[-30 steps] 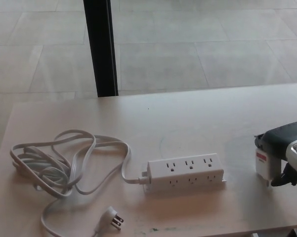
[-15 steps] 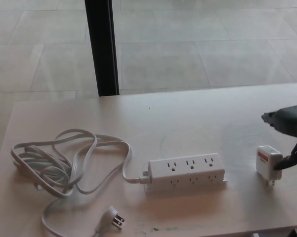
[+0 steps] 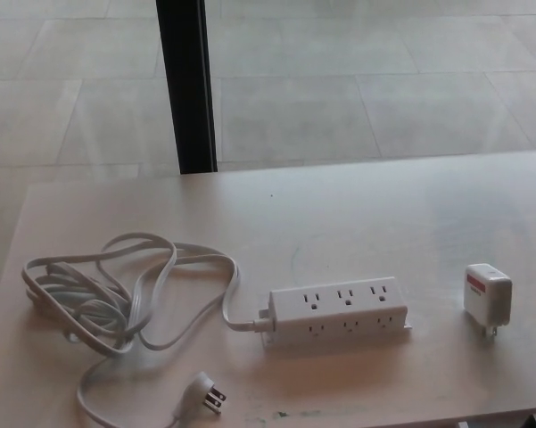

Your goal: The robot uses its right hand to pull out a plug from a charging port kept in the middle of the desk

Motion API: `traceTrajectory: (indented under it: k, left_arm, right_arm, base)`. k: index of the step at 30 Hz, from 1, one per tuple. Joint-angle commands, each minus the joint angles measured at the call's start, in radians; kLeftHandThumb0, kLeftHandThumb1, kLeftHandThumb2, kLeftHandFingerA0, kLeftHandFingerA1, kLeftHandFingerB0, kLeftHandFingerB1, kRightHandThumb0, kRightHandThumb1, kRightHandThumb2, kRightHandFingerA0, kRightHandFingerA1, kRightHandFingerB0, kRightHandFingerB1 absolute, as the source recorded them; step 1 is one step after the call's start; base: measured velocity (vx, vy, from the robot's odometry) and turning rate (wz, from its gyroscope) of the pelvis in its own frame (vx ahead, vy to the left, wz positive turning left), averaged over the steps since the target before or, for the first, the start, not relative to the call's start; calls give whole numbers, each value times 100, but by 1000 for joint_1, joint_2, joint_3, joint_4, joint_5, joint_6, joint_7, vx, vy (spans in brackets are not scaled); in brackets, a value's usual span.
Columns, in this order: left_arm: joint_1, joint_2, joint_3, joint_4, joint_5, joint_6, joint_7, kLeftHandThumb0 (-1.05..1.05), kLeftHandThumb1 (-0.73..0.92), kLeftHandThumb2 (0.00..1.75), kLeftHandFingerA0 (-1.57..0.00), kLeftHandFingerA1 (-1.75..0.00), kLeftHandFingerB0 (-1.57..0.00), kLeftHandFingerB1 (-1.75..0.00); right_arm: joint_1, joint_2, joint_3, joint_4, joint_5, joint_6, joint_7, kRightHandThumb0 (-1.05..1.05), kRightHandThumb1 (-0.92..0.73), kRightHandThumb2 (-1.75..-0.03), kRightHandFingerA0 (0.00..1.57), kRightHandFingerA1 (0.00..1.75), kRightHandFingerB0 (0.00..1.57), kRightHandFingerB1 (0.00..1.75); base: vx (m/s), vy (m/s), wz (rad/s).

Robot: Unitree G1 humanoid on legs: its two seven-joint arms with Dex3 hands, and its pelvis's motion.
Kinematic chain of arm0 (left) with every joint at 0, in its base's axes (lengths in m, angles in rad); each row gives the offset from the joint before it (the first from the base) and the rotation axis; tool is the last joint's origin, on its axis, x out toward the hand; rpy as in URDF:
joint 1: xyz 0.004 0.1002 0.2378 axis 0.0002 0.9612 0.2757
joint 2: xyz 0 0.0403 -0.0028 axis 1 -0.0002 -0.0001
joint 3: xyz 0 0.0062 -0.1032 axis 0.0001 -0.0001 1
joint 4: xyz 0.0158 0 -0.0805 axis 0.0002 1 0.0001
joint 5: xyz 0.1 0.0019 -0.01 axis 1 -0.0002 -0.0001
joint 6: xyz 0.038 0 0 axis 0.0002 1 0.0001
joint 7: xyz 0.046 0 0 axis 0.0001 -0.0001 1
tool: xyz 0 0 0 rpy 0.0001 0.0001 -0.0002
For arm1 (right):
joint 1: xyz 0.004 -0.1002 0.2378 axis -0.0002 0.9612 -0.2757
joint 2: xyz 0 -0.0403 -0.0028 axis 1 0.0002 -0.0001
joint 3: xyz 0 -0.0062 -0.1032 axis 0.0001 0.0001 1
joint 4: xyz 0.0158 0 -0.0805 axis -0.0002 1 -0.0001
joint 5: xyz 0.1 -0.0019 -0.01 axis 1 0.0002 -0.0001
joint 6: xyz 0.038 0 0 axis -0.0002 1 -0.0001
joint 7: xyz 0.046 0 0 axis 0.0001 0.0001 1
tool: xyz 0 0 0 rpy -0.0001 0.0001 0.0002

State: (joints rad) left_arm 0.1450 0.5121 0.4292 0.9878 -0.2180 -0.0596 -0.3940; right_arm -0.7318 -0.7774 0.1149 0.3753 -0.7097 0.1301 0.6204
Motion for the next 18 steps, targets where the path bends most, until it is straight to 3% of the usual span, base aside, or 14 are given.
traceTrajectory:
  k: [1, 2, 3, 4, 5, 6, 7, 8, 9, 10, 11, 16, 17, 18]
  left_arm:
    - [11, 22, 8, -26, -9, -5, -5, -93, 92, 86, -36, -55, -4, -30]
    - [12, 22, 9, -26, -10, -6, -5, -93, 92, 86, -36, -55, -4, -30]
    - [13, 20, 10, -28, -11, -4, -2, -99, 92, 87, -40, -60, -7, -30]
    - [15, 18, 12, -33, -14, 0, -2, -96, 92, 87, -33, -56, -2, -29]
    - [16, 17, 13, -37, -16, 4, -4, -96, 92, 87, -33, -56, -2, -29]
    - [18, 16, 12, -37, -15, 4, -4, -92, 86, 125, -29, -59, -5, -22]
    - [15, 16, 10, -25, -11, -4, 0, -97, 90, 126, -36, -62, -8, -19]
    - [16, 15, 9, -23, -9, -7, 2, -94, 88, 126, -34, -62, -6, -20]
    - [16, 13, 9, -21, -10, -7, 1, -87, 81, 122, -32, -60, -6, -25]
    - [14, 13, 11, -11, -11, -13, -2, -101, 85, 95, -33, -56, -6, -25]
    - [10, 12, 9, 5, -9, -23, -3, -100, 91, 127, -30, -59, -8, -18]
    - [22, 6, 5, -10, -5, -12, 6, -98, 92, 127, -31, -58, -8, -18]
    - [21, 3, 12, -6, -12, -12, 5, -93, 92, 86, -33, -53, -4, -28]
    - [16, 9, 12, 4, -11, -14, 2, -92, 91, 86, -33, -52, -3, -28]
  right_arm:
    - [426, -82, -566, -77, 265, -27, -153, -68, -67, -60, 91, 153, 16, 28]
    - [425, -81, -567, -80, 265, -27, -152, -68, -67, -60, 91, 153, 16, 28]
    - [468, -71, -619, -50, 274, -63, -200, -80, -69, -66, 96, 165, 16, 40]
    - [554, -38, -726, 18, 298, -122, -313, -94, -67, -67, 108, 171, 19, 75]
    - [604, -7, -793, 62, 315, -151, -391, -94, -67, -67, 108, 171, 19, 75]
    - [649, 15, -837, 107, 331, -190, -454, -105, -58, -95, 120, 159, 23, 80]
    - [667, 40, -872, 135, 356, -202, -486, -104, -72, -61, 113, 174, 21, 103]
    - [689, 61, -899, 175, 372, -212, -532, -90, -47, -105, 150, 165, 41, 91]
    - [702, 78, -918, 203, 385, -227, -568, -105, -74, -63, 119, 171, 21, 118]
    - [724, 114, -957, 240, 413, -241, -620, -105, -77, -63, 114, 140, 18, 121]
    - [746, 148, -995, 279, 438, -243, -675, -105, -79, -61, 114, 140, 15, 125]
    - [750, 208, -1086, 437, 546, -285, -757, -103, -77, -63, 94, 130, 11, 121]
    - [746, 228, -1096, 497, 563, -281, -811, -102, -79, -64, 82, 152, 6, 123]
    - [744, 242, -1101, 520, 571, -292, -832, -102, -79, -64, 88, 169, 10, 128]
  base:
    - [0, 0, 0]
    - [0, 0, 0]
    - [0, 0, 0]
    - [0, 0, 0]
    - [0, 0, 0]
    - [0, 0, 0]
    - [0, 0, 0]
    - [0, 0, 0]
    - [0, 0, 0]
    - [0, 0, 0]
    - [0, 0, 0]
    - [0, 0, 0]
    - [0, 0, 0]
    - [0, 0, 0]
